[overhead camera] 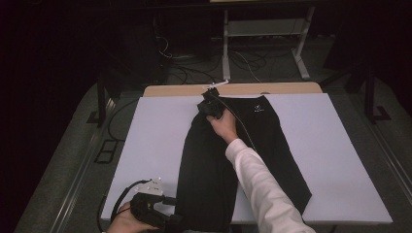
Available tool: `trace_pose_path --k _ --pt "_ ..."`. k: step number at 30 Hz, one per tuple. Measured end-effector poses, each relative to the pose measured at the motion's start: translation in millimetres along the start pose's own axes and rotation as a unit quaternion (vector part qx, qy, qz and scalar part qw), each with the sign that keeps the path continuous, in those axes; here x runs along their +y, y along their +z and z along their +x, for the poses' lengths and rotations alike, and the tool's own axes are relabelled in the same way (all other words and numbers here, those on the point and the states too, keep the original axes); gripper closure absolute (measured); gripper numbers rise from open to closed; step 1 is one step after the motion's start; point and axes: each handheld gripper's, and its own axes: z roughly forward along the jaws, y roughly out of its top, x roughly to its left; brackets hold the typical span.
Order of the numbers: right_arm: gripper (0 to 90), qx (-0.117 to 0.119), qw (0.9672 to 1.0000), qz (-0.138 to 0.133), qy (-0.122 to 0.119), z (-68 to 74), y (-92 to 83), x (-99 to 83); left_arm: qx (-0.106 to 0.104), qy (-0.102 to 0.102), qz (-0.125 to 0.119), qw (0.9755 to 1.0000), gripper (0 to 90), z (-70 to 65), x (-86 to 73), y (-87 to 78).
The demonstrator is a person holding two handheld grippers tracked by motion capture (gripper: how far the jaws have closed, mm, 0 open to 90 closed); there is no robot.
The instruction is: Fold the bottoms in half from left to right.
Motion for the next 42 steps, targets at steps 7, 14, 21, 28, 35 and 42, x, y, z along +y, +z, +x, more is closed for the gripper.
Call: trace_pose_path --k 7,14,21,28,35,42 --pt "86.7 0.004 1.0 -0.002 -0.003 2.1 0.0 -0.1 0.011 0.041 0.011 0.999 57.9 1.4 5.8 5.6" --pt "86.7 0.008 0.9999 -0.008 -0.002 3.4 -2.2 0.8 0.034 0.078 0.009 0.9964 78.9 2.8 4.9 6.7" --pt "86.6 0.01 0.9999 -0.012 -0.004 4.0 -5.5 2.0 0.021 0.044 0.013 0.9987 89.3 6.4 7.3 6.5" --pt "86.6 0.009 0.9998 -0.018 -0.006 1.5 -14.7 6.4 0.021 0.012 -0.019 0.9995 89.3 13.7 6.5 -0.7" --pt "86.6 0.002 0.9997 -0.023 -0.011 -3.9 -25.2 10.5 -0.013 -0.027 -0.085 0.9959 89.4 18.3 16.0 -8.2" --pt "86.6 -0.009 0.9994 -0.032 -0.005 -14.4 -38.8 16.5 -0.044 -0.05 -0.122 0.9903 89.3 16.8 24.0 -8.6"
